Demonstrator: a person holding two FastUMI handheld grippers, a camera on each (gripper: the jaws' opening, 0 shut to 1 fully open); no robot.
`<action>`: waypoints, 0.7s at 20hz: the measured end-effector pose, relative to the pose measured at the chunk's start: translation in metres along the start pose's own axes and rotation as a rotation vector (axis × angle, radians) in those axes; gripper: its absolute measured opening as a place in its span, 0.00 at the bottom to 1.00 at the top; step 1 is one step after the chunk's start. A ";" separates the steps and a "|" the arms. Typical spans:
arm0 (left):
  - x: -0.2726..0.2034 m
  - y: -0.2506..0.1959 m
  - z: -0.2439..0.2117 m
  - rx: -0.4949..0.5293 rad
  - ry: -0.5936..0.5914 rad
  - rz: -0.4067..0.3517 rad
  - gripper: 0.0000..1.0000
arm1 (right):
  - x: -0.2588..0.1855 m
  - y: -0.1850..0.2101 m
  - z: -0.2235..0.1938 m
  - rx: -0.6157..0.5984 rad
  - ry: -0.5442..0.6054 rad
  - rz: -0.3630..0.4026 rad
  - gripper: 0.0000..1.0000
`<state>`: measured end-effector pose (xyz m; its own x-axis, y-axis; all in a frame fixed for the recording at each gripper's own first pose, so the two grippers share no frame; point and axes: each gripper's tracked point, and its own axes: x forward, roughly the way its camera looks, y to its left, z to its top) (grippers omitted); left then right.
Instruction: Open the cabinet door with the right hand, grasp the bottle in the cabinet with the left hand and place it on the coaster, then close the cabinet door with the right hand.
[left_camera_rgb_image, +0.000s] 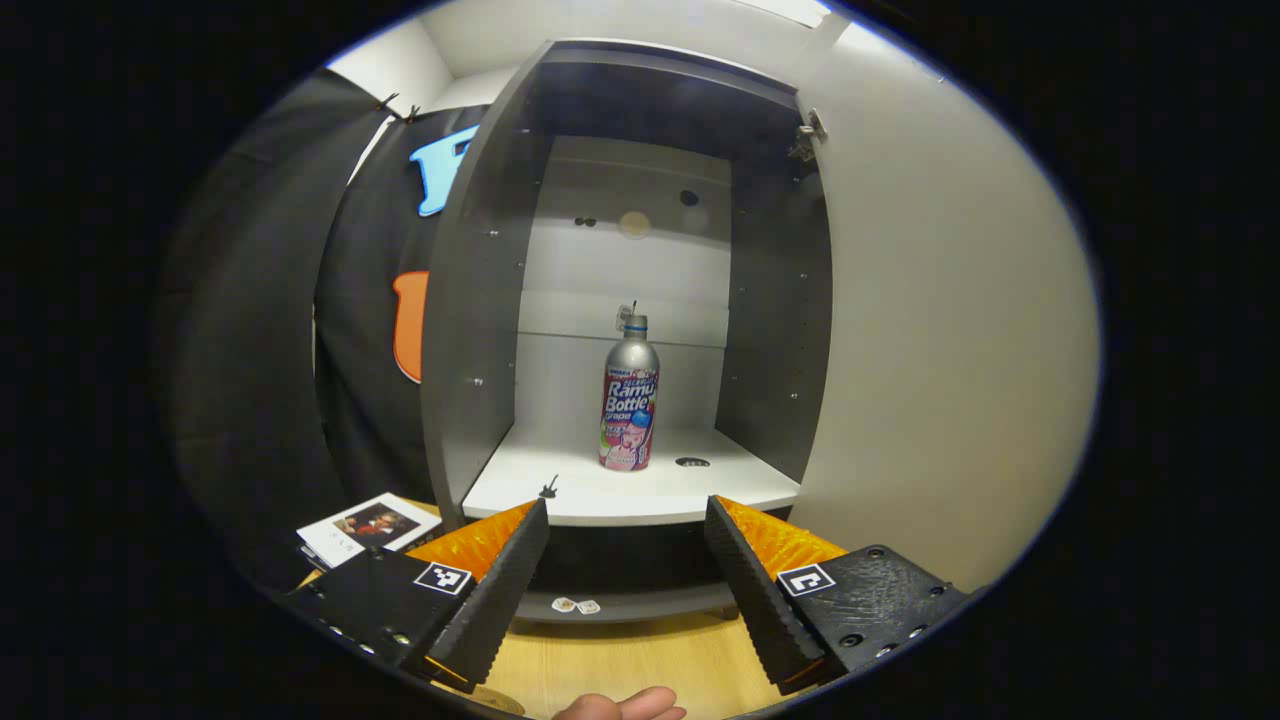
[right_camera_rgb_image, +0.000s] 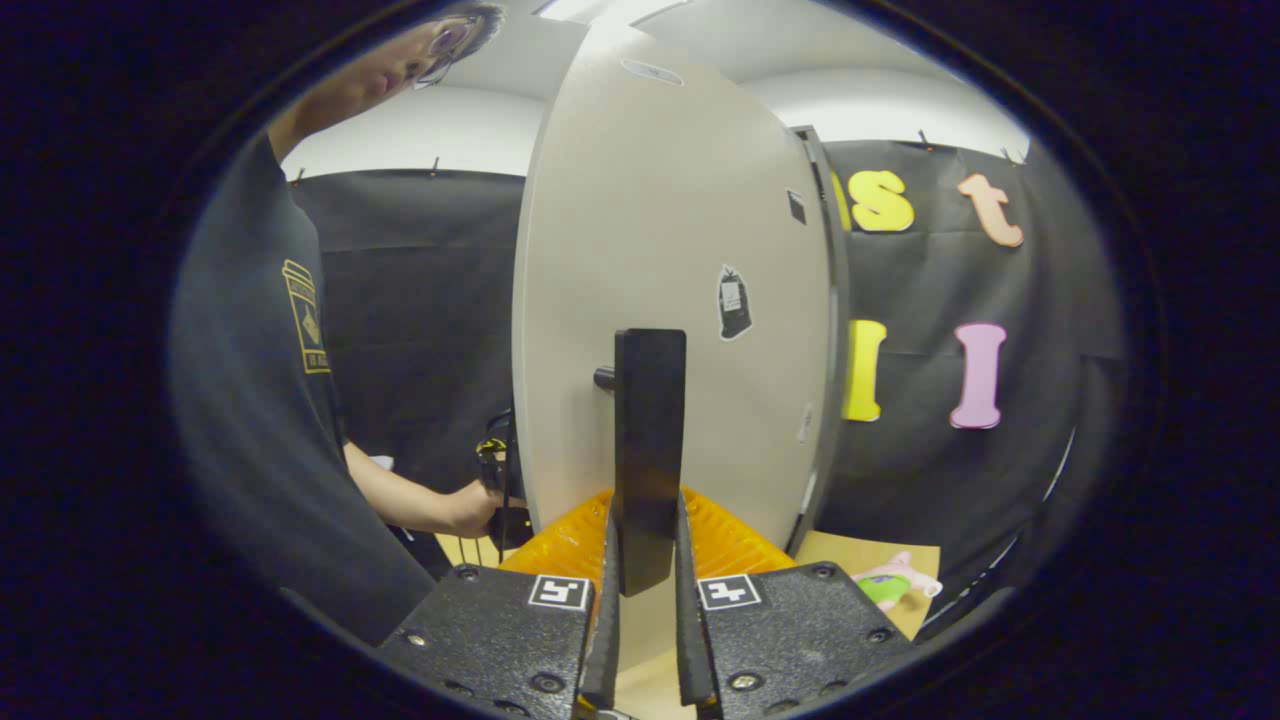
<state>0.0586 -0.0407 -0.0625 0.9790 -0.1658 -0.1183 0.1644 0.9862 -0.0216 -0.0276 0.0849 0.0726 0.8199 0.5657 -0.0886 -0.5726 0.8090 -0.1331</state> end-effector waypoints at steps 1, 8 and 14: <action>0.008 0.000 0.001 0.015 -0.006 0.007 0.95 | -0.001 -0.005 0.001 -0.012 -0.009 -0.057 0.28; 0.055 -0.018 0.026 0.083 -0.068 0.024 0.95 | -0.025 -0.031 0.014 0.041 -0.088 -0.369 0.56; 0.091 -0.027 0.027 0.108 -0.063 0.038 0.96 | -0.042 -0.032 0.009 0.139 -0.142 -0.447 0.92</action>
<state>0.1468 -0.0825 -0.0458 0.9898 -0.1314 -0.0548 0.1360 0.9867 0.0895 -0.0439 0.0369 0.0899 0.9825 0.1664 0.0841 -0.1675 0.9858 0.0067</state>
